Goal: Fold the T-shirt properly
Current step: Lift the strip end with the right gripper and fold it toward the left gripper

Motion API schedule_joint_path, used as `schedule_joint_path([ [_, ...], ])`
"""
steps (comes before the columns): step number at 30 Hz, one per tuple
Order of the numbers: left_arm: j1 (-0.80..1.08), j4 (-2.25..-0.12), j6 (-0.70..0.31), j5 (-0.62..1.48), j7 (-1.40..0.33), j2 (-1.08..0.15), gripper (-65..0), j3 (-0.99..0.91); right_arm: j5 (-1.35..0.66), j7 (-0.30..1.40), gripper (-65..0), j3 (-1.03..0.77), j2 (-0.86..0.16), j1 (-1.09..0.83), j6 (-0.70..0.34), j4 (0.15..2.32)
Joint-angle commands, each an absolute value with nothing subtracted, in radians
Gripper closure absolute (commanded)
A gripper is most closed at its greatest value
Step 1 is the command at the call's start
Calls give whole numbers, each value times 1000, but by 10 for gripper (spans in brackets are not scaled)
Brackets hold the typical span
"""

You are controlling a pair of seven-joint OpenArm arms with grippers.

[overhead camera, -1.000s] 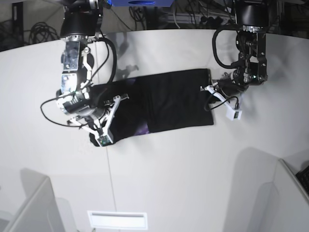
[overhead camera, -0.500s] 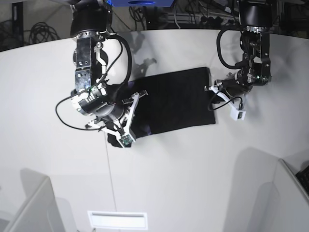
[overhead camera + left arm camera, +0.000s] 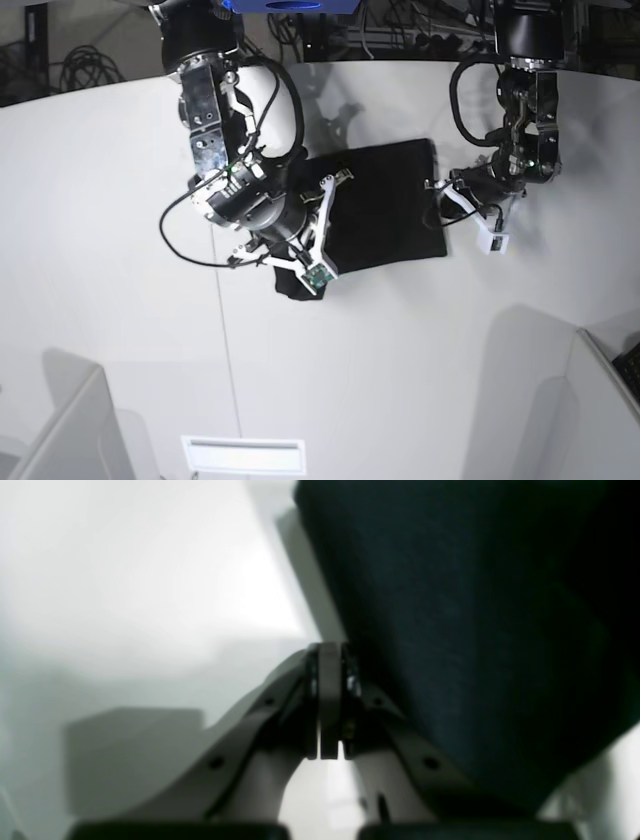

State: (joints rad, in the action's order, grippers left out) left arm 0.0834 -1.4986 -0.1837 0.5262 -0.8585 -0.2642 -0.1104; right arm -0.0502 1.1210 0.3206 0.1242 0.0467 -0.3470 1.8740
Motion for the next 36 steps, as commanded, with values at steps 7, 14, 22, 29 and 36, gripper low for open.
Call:
schedule_joint_path([
  [7, 85, -1500, -170, 472, -895, -268, 0, -111, -62, 1056, 0, 426, 136, 67, -323, 1891],
  [14, 61, -1497, -170, 469, -895, -268, 0, -110, -62, 1049, 0, 486, 139, 67, -323, 1888],
  [22, 22, -1491, -170, 466, -895, -271, 0, -42, -64, 1047, 0, 559, 140, 65, -323, 1845],
  [29, 16, -1489, -170, 466, -895, -269, 0, -44, -65, 1007, 0, 578, 142, 70, -321, 1791],
  [36, 18, -1489, -170, 466, -895, -271, 0, -50, -251, 949, 0, 579, 145, 125, -199, 1698],
])
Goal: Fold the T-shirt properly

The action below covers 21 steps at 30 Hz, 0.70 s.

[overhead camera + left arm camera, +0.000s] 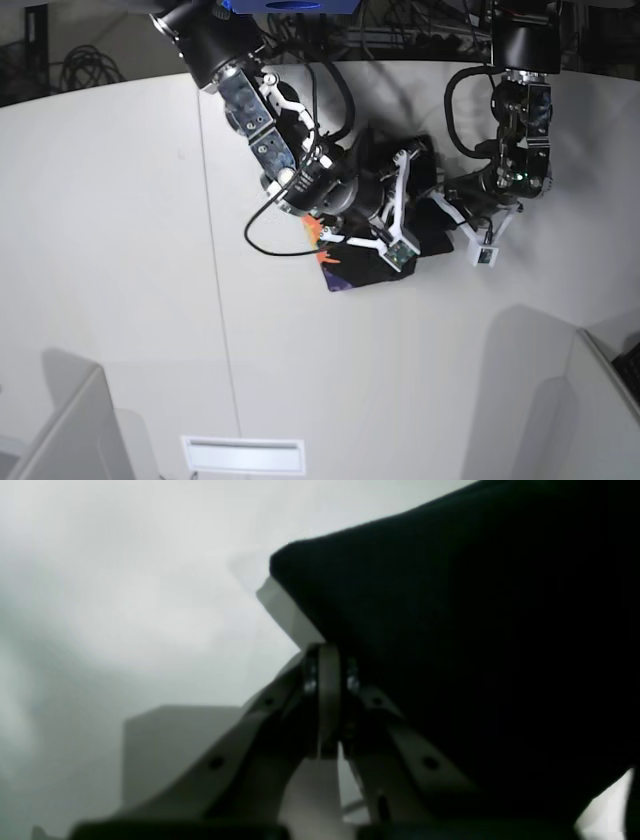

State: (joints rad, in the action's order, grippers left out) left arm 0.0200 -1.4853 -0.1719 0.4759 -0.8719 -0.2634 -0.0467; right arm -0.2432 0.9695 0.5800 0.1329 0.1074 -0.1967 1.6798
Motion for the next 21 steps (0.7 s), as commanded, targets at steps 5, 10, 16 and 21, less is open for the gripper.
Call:
schedule_joint_path([
  [5, 21, -1489, -170, 466, -895, -272, 0, -54, -366, 924, 0, 581, 143, 170, -143, 1630],
  [10, 21, -1491, -170, 467, -895, -274, 0, -56, -366, 929, 0, 575, 140, 168, -143, 1620],
  [16, 22, -1497, -170, 475, -895, -274, 0, -59, -366, 929, 0, 579, 140, 166, -143, 1618],
  [21, 22, -1504, -170, 475, -940, -274, 0, -81, -366, 924, 0, 573, 140, 166, -143, 1609],
])
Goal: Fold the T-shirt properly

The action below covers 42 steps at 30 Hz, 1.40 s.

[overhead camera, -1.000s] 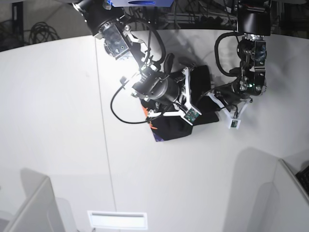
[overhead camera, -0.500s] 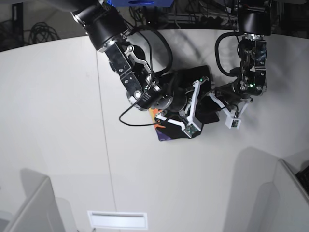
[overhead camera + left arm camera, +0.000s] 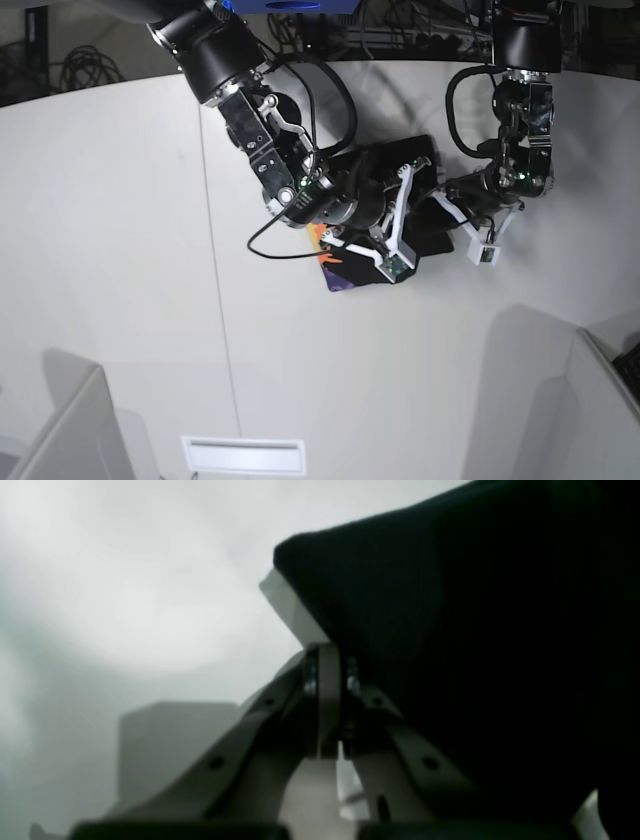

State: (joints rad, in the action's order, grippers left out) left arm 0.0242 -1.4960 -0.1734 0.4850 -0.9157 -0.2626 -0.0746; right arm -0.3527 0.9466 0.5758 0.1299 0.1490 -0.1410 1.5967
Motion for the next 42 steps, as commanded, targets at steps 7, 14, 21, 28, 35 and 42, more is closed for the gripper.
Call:
schedule_joint_path([
  [7, 58, -1595, -171, 476, -972, -272, 0, -205, -369, 885, 0, 572, 140, 170, -143, 1552],
  [14, 174, -1667, -271, 478, -972, -269, 0, -378, -369, 875, 0, 572, 140, 171, -143, 1520],
  [21, 259, -1687, -395, 478, -972, -265, 0, -572, -371, 880, 0, 576, 142, 180, -143, 1527],
  [28, 280, -1689, -407, 478, -972, -265, 0, -641, -371, 883, 0, 579, 142, 186, -143, 1552],
  [35, 277, -1689, -407, 478, -972, -266, 0, -645, -371, 880, 0, 579, 142, 196, -143, 1523],
  [42, 277, -1689, -407, 478, -972, -268, 0, -645, -371, 880, 0, 578, 142, 196, -143, 1520],
])
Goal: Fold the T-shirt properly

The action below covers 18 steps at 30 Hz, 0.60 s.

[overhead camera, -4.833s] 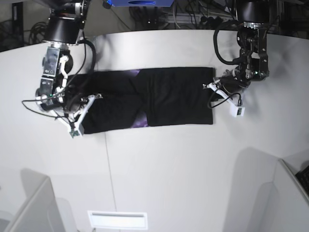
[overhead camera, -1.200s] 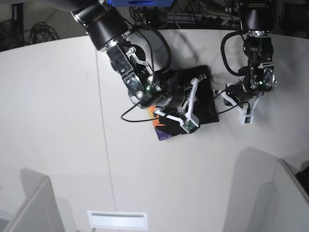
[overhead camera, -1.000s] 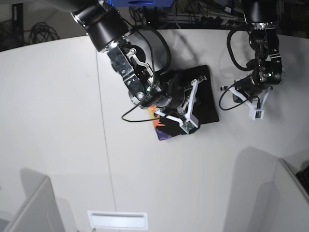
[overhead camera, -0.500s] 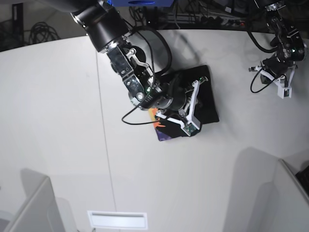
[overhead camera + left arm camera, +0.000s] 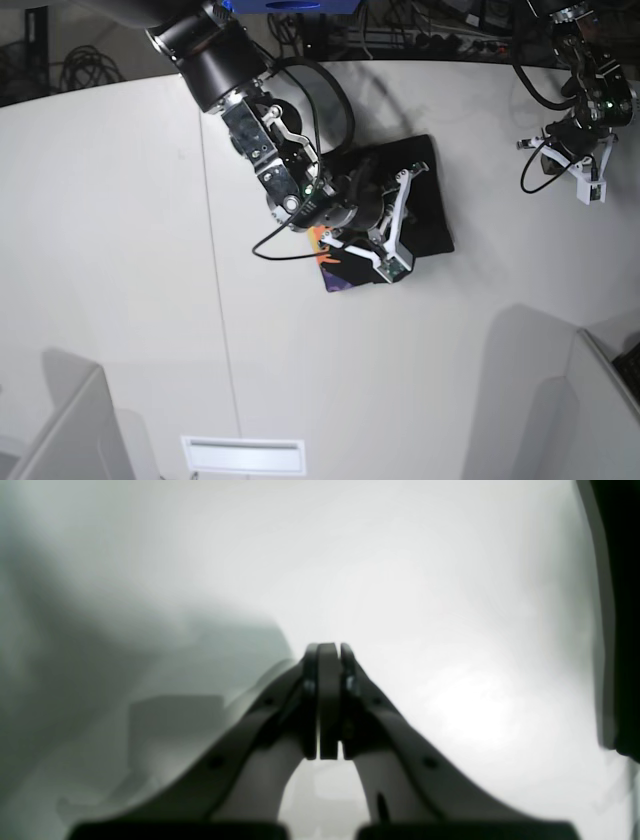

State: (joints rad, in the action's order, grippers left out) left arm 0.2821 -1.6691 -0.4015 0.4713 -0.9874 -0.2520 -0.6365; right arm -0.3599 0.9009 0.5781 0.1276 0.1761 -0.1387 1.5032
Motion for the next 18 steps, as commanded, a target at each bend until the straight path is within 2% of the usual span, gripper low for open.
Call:
schedule_joint_path([
  [1, 278, -1689, -407, 478, -972, -269, 0, -645, -371, 878, 0, 578, 142, 196, -143, 1520],
  [11, 280, -1689, -407, 478, -972, -271, 0, -645, -371, 889, 0, 579, 142, 191, -143, 1520],
  [14, 280, -1689, -407, 478, -972, -271, 0, -647, -371, 923, -174, 579, 142, 191, -143, 1520],
  [16, 280, -1689, -407, 478, -972, -271, 0, -647, -371, 944, -267, 579, 142, 191, -143, 1520],
  [18, 278, -1689, -407, 478, -972, -271, 0, -647, -371, 952, -332, 579, 142, 191, -143, 1520],
])
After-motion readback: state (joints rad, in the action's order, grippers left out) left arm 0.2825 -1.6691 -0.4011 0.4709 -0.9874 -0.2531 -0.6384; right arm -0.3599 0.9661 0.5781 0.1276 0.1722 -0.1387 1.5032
